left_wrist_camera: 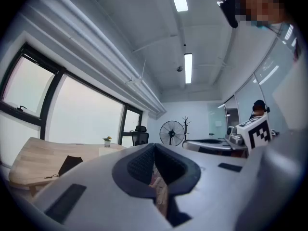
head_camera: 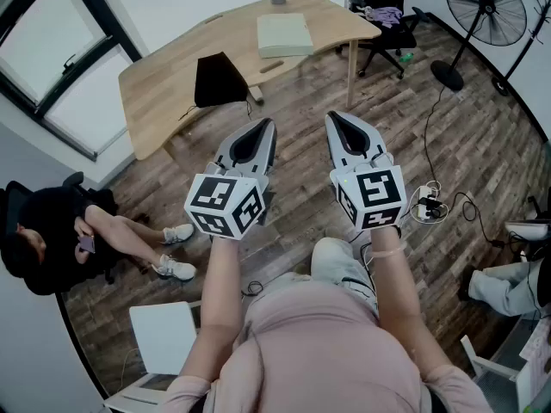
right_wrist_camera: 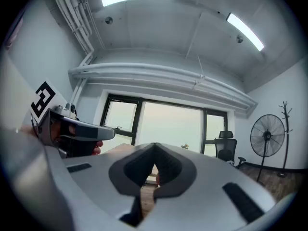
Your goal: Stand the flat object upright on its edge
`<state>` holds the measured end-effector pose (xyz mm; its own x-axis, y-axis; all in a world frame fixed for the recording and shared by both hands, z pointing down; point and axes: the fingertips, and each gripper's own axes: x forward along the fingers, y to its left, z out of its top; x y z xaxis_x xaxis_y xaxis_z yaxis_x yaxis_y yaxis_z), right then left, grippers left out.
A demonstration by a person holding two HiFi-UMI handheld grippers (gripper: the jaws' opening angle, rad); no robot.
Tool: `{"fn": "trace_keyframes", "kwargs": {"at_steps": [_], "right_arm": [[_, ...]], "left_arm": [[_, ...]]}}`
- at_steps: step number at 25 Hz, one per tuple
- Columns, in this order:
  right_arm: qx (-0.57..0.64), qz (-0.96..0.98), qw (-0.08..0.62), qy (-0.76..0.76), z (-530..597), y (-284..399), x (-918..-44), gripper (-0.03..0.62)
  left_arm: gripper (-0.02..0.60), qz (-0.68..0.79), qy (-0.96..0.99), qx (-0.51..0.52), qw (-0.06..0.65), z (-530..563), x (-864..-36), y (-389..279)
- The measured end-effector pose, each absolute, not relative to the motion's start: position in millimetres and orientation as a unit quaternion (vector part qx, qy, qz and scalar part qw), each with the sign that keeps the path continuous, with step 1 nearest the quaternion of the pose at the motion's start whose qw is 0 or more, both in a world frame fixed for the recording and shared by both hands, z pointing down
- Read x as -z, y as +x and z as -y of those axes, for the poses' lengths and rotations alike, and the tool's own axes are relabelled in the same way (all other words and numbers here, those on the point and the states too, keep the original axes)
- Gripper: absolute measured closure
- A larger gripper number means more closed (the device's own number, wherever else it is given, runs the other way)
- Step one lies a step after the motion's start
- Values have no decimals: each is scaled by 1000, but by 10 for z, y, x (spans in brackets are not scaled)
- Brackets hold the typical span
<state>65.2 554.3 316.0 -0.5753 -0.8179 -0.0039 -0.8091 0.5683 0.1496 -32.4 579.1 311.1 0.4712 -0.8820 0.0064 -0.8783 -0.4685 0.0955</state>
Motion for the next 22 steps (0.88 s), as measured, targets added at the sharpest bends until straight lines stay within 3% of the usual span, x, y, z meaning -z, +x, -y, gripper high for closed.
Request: {"fn": "trace_keyframes", "kwargs": {"at_steps": [22], "right_arm": [[33, 883, 22, 467, -4968, 616, -3296, 594]], "left_arm": [[571, 502, 863, 14, 62, -5236, -3249, -283]]}}
